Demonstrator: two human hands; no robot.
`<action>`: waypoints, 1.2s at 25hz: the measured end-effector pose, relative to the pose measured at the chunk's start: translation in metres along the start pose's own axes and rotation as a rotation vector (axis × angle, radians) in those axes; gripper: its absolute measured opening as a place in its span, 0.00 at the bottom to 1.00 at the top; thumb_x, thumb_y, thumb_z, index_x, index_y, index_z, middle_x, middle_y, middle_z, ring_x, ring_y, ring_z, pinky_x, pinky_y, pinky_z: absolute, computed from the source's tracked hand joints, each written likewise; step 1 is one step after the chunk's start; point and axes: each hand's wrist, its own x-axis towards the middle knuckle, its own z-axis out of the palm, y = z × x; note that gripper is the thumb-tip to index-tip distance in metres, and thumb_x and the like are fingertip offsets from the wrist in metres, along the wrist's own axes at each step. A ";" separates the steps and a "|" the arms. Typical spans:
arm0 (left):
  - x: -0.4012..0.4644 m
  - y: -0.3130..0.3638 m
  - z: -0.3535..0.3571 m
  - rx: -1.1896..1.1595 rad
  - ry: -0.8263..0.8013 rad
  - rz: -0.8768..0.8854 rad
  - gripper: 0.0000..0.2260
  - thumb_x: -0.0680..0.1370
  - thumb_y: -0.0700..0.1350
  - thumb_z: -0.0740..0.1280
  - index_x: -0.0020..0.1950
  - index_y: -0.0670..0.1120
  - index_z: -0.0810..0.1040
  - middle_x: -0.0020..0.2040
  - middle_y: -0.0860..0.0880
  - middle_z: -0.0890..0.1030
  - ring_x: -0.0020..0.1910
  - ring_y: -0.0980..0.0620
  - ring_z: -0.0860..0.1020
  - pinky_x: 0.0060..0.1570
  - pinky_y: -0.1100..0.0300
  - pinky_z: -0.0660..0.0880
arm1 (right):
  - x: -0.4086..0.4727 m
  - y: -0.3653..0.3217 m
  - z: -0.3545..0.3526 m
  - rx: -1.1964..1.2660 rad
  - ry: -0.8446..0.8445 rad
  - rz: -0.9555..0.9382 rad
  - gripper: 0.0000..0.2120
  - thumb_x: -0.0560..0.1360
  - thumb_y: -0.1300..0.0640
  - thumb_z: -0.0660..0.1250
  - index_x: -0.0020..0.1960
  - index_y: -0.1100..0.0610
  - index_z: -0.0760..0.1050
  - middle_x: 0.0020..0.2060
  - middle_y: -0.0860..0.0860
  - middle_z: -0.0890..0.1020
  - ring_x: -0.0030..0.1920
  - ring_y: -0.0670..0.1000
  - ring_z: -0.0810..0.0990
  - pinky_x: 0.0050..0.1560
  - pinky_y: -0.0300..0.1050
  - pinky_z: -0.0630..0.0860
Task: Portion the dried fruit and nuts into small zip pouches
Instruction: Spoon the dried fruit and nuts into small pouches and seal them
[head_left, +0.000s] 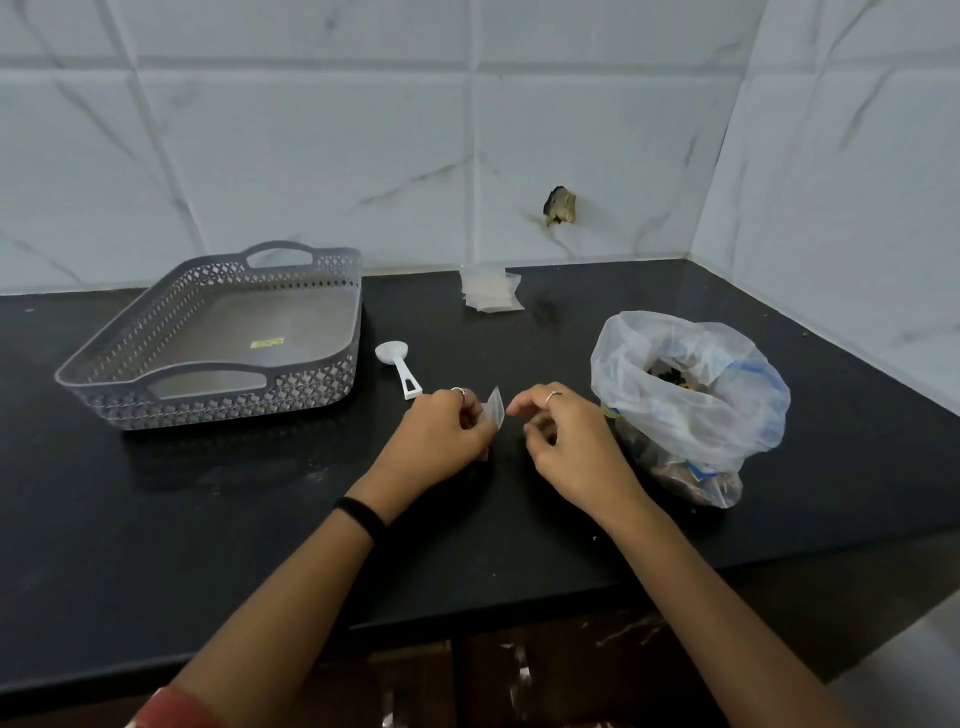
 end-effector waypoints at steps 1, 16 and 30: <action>-0.001 0.000 -0.003 -0.079 -0.017 0.001 0.09 0.77 0.45 0.66 0.40 0.43 0.78 0.35 0.50 0.80 0.36 0.55 0.77 0.40 0.62 0.74 | -0.001 -0.001 0.000 -0.013 -0.027 -0.045 0.15 0.73 0.68 0.63 0.53 0.51 0.77 0.49 0.46 0.75 0.40 0.43 0.77 0.45 0.34 0.75; -0.010 0.010 -0.006 0.064 0.589 0.265 0.03 0.75 0.42 0.68 0.42 0.44 0.77 0.39 0.51 0.77 0.32 0.54 0.75 0.34 0.54 0.77 | -0.008 -0.013 0.004 -0.413 0.175 -0.253 0.05 0.75 0.60 0.65 0.50 0.53 0.74 0.44 0.49 0.75 0.42 0.49 0.75 0.35 0.39 0.71; -0.008 0.001 -0.018 -0.337 -0.072 0.356 0.31 0.72 0.60 0.65 0.73 0.55 0.65 0.71 0.61 0.68 0.70 0.67 0.64 0.65 0.77 0.59 | -0.009 -0.005 -0.004 0.114 0.119 -0.191 0.05 0.72 0.67 0.66 0.45 0.58 0.74 0.41 0.47 0.77 0.43 0.47 0.77 0.43 0.42 0.76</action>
